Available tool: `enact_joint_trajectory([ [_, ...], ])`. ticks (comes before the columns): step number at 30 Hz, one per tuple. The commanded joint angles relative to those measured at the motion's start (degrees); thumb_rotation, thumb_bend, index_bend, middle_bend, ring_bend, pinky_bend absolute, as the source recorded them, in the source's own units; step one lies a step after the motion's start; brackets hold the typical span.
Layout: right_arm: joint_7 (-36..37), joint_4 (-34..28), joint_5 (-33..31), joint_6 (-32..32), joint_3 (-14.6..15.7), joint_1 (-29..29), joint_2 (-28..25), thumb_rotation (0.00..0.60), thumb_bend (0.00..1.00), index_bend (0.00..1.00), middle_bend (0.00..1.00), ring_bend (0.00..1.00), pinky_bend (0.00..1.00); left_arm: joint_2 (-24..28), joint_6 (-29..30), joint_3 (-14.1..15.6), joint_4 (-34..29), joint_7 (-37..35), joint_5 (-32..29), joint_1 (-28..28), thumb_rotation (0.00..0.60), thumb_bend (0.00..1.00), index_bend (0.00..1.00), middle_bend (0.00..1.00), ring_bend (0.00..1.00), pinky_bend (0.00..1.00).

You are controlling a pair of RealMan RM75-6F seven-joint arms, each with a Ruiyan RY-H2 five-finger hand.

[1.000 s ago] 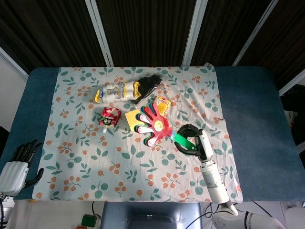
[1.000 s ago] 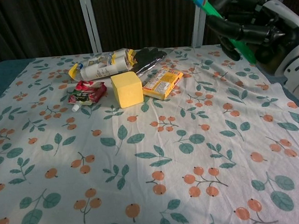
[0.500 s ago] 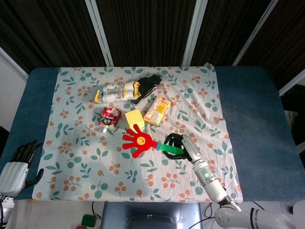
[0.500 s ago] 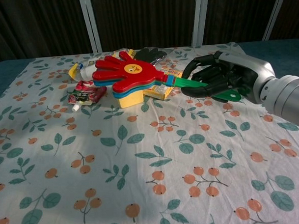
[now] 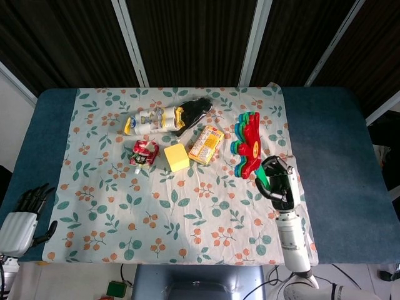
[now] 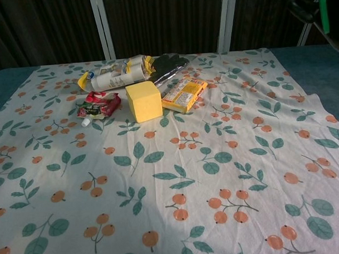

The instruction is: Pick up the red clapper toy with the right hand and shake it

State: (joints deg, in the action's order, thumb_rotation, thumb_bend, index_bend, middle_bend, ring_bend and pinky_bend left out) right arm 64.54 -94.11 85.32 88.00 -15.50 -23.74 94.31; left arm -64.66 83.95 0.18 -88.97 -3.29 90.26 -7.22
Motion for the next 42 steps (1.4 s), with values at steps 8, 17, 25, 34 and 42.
enact_joint_trajectory([
  [8,-30.21,7.72,-1.87,-16.50,3.16,-5.31,1.89,0.600,0.60,0.93,0.82,0.86,0.98,0.07,0.02,0.01,-0.02,-0.11,-0.04,0.04,0.600,0.41,0.00,0.00,0.00,0.09],
  [17,-54.69,1.37,-15.82,-28.77,3.47,-8.60,-3.11,0.600,0.60,0.94,0.82,0.86,0.99,0.13,0.27,-0.05,0.11,-0.48,0.03,0.11,0.600,0.41,0.00,0.00,0.00,0.09],
  [25,-55.87,-0.07,-17.48,-29.17,2.84,-8.61,-3.89,0.600,0.60,0.94,0.82,0.86,0.99,0.02,-0.06,-0.01,-0.02,-0.05,-0.04,-0.01,0.600,0.41,0.00,0.00,0.00,0.09],
  [34,-63.19,6.70,-20.26,-32.07,4.53,-10.96,0.15,0.600,0.60,0.89,0.82,0.84,0.95,0.04,-0.56,0.02,-0.15,0.00,-0.26,-0.17,0.600,0.41,0.00,0.00,0.00,0.09],
  [42,-65.20,9.38,-21.20,-34.30,5.42,-11.59,0.64,0.600,0.60,0.65,0.71,0.70,0.87,0.30,-0.91,0.13,-0.26,-0.63,-0.29,-0.28,0.600,0.41,0.00,0.00,0.00,0.10],
])
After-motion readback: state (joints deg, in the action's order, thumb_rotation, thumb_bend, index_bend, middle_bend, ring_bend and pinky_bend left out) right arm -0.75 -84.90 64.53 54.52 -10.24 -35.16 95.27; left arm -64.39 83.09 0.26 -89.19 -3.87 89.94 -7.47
